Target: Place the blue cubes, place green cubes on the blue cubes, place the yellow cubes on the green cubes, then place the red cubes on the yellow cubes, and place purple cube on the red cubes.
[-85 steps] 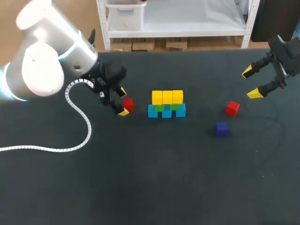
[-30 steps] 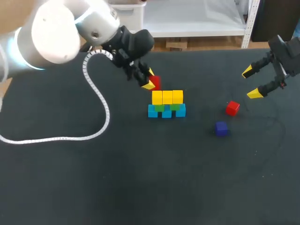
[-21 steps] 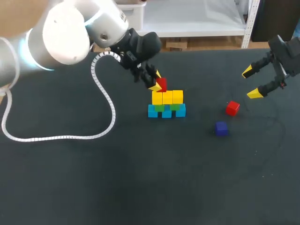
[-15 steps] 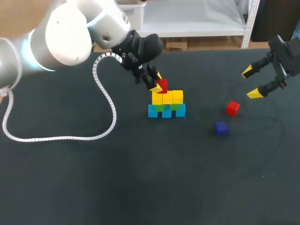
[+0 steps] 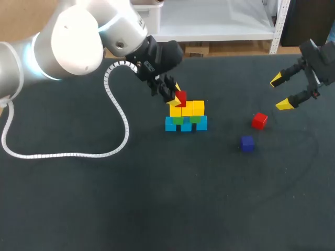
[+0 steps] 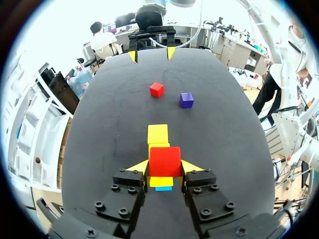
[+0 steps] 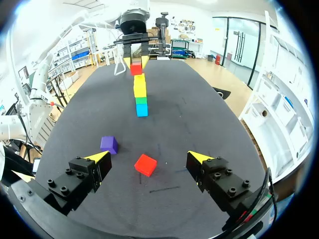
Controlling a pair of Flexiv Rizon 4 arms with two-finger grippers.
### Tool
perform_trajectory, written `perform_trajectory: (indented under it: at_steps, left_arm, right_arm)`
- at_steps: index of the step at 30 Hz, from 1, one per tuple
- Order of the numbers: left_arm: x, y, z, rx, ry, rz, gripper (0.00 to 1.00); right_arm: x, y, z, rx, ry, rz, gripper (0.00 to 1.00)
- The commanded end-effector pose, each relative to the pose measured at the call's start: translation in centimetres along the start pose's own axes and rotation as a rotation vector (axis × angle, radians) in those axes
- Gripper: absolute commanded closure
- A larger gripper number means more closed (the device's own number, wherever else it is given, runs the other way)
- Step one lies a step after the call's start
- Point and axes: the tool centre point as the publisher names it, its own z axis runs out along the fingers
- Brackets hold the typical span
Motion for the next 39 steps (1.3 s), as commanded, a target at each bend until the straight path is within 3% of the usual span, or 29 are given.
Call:
perform_trajectory:
  at_steps: [1, 32, 35, 39]
  left_arm:
    - [0.02, 0.05, 0.18, 0.002, 0.000, -0.005, 1.00]
    - [0.47, 0.65, 0.61, 0.005, -0.003, -0.020, 1.00]
    - [0.56, 0.68, 0.57, 0.004, -0.002, -0.022, 0.91]
    - [0.57, 0.69, 0.57, 0.004, -0.002, -0.024, 0.92]
  right_arm:
    - [0.02, -0.08, 0.07, -0.001, -0.002, -0.001, 0.00]
    - [0.02, -0.08, 0.07, -0.001, -0.002, -0.001, 0.00]
    - [0.02, -0.08, 0.07, -0.001, -0.002, -0.001, 0.00]
    - [0.02, -0.08, 0.07, -0.001, -0.002, -0.001, 0.00]
